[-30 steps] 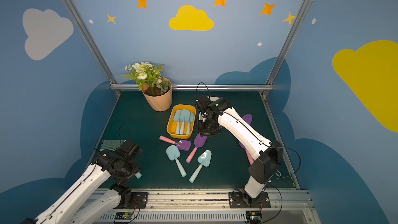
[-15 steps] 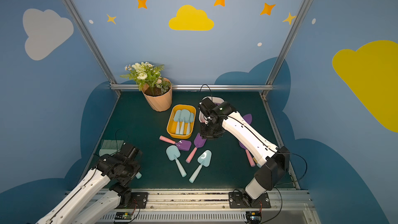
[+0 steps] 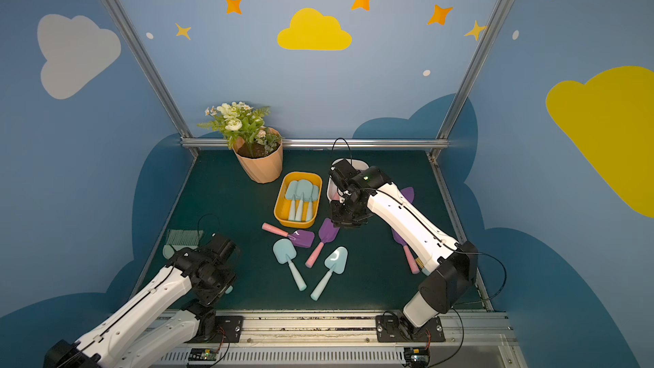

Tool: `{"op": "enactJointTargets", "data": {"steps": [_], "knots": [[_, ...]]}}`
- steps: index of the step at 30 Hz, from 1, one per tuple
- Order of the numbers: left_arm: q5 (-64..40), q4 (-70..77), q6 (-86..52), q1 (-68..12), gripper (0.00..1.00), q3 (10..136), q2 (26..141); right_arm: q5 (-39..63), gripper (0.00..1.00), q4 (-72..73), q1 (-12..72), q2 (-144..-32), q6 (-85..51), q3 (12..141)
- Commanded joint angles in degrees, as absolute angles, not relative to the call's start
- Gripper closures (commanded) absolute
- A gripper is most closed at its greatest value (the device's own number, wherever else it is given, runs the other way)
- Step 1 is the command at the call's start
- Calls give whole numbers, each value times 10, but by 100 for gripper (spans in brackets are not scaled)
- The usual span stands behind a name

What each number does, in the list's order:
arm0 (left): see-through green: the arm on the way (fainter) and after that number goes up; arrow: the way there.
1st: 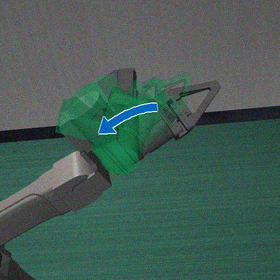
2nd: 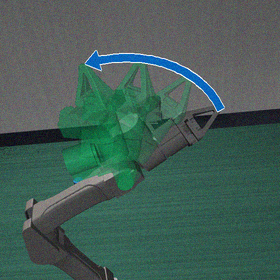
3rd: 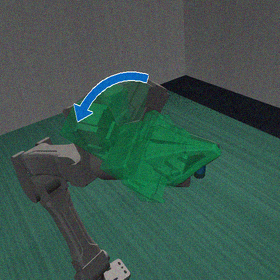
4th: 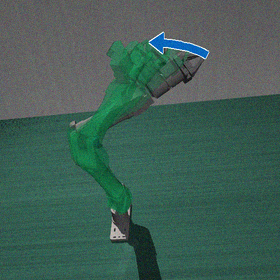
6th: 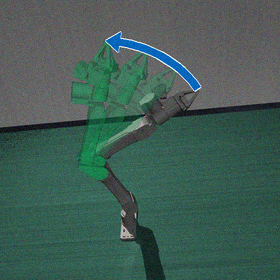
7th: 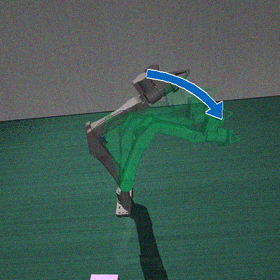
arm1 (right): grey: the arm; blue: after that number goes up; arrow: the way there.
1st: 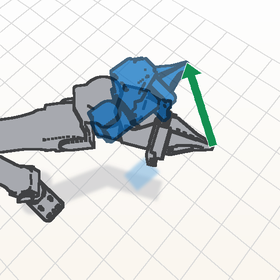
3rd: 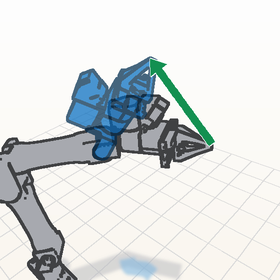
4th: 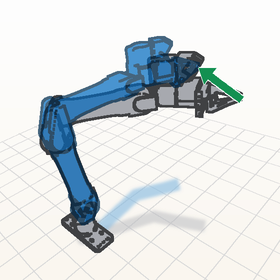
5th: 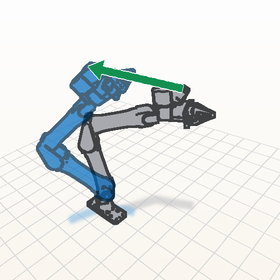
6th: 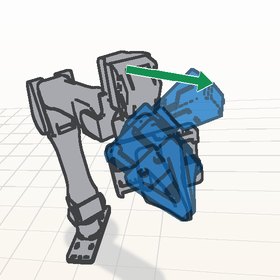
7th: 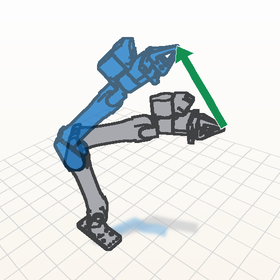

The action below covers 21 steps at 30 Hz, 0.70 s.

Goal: Sort the small shovels by color and place them into the storage box
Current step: Pick up the shovel from the center of the board.

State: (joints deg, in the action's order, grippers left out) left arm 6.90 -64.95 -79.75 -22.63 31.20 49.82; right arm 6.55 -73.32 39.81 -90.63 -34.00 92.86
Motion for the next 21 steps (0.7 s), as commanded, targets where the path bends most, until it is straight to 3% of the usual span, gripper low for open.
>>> {"op": "enactJointTargets", "data": {"steps": [1,21], "knots": [[64,-682,-783,-214,58,285,505,64,64,-740,391,-885,-334,922],[55,-616,-719,-152,59,281,561,65,64,-741,382,-899,-329,915]]}}
